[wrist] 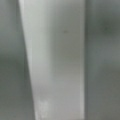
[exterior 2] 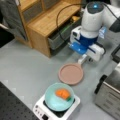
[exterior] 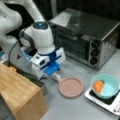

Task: Pick up the pan. Place the pan on the table. Pick up the bowl. Place the bowl on the stove.

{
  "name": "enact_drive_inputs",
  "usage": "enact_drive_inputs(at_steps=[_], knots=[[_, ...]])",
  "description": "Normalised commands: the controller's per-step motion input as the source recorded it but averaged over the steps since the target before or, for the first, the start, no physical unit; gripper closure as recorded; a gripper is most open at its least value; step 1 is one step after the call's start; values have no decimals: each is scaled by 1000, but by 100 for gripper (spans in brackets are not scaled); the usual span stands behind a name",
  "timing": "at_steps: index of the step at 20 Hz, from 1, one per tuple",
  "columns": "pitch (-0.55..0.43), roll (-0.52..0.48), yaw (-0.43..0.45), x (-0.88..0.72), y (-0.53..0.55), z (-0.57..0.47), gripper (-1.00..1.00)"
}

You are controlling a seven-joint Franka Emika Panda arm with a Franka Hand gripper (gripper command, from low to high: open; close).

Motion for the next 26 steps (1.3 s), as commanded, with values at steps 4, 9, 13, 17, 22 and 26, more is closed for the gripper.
enact_drive_inputs(at_steps=[4,9,13,17,22,26], knots=[[76,-99,90,200,-64,-81,-100],[46,-116,90,213,0,-123,-100],[25,-121,34,152,53,-70,-100],[16,-96,14,88,60,-30,-100],[16,-71,41,61,59,-27,100],[-5,-34,74,53,56,-20,100]])
